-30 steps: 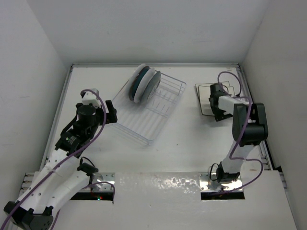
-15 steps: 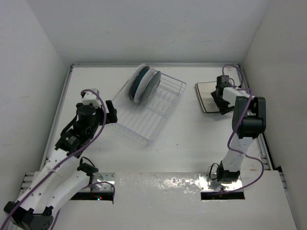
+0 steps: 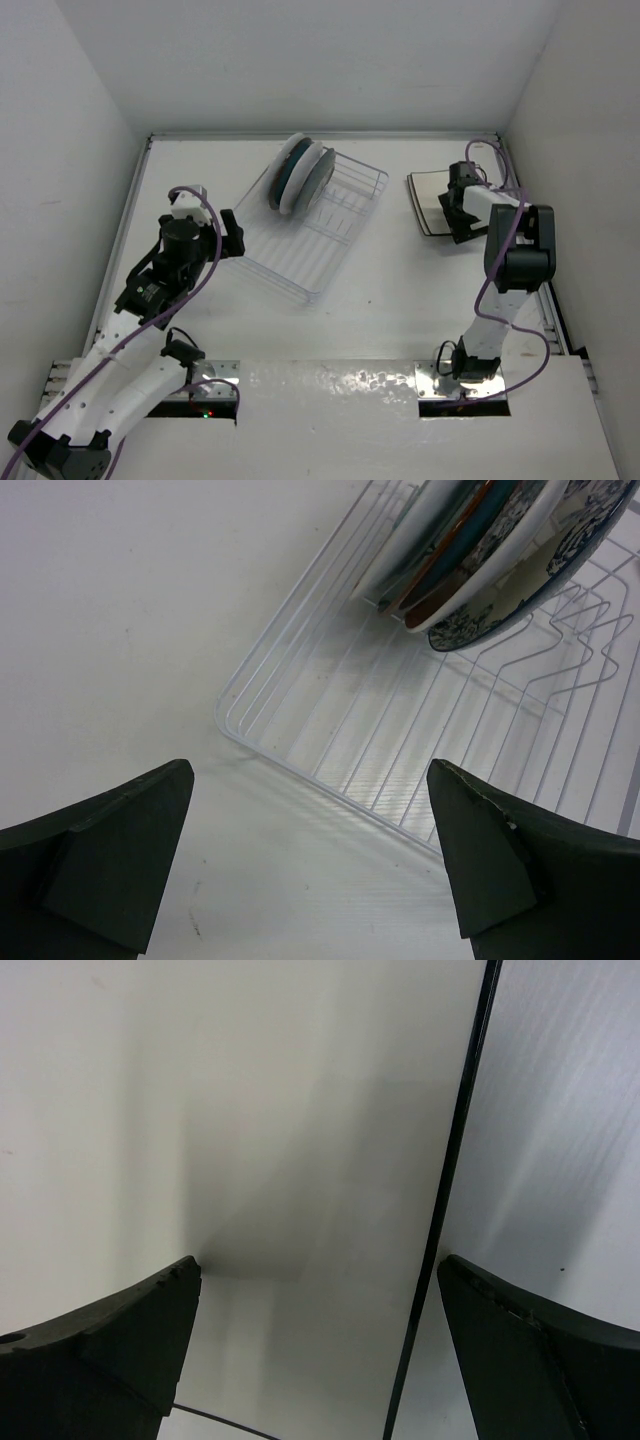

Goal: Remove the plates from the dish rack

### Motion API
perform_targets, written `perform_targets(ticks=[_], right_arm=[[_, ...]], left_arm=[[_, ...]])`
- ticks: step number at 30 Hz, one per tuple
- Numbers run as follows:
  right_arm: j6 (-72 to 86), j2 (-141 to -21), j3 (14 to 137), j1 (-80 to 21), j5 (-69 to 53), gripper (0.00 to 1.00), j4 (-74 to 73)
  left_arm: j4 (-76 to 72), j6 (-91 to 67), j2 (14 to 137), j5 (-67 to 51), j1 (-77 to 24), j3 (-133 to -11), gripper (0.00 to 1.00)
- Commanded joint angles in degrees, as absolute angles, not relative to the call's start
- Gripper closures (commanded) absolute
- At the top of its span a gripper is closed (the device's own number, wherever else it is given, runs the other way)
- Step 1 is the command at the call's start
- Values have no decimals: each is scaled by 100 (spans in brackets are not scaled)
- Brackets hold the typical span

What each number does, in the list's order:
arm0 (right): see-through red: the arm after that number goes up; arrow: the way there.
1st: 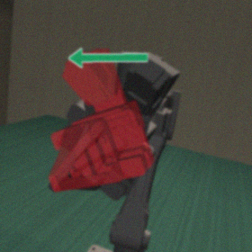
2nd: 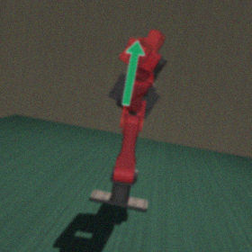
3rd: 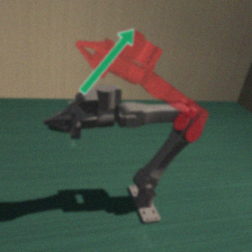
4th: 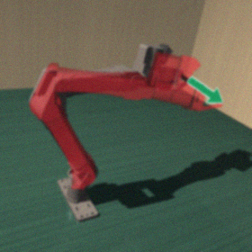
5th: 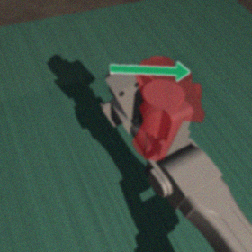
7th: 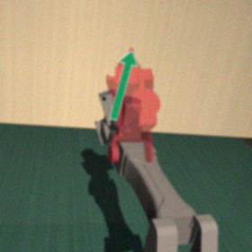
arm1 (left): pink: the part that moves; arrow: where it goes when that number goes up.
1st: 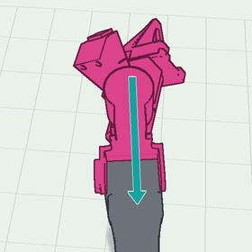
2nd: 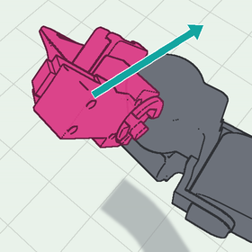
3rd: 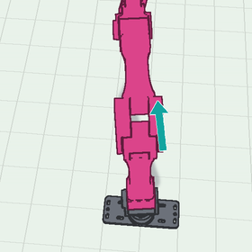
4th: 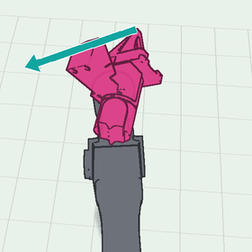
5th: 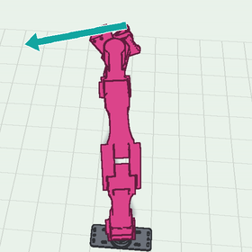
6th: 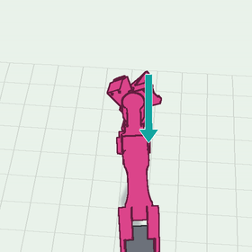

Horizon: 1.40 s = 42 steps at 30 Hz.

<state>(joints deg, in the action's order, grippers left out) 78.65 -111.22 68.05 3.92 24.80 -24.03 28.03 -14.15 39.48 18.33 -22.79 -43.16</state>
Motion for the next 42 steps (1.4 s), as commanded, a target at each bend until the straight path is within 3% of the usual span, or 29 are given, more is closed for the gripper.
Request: perform_targets(ticks=[1,27,31,35,42], right_arm=[[8147,-11294,6539,255,1960,1,-2997],[8341,-11082,6415,220,977,1,-1591],[8077,-11416,6899,220,835,1,-2126],[8191,-11330,6610,220,773,1,-1802],[7718,-10978,6610,220,1072,1,-2566]], left_arm=[[2522,-1380,3929,1793,-2224,-4315,0],[2514,-1362,3955,1731,-2224,-4307,0],[2505,-1362,3946,1714,-2224,-4307,0],[2496,-1354,3964,1670,-2224,-4307,0],[2487,-1345,3946,1652,-2224,-4307,0]])
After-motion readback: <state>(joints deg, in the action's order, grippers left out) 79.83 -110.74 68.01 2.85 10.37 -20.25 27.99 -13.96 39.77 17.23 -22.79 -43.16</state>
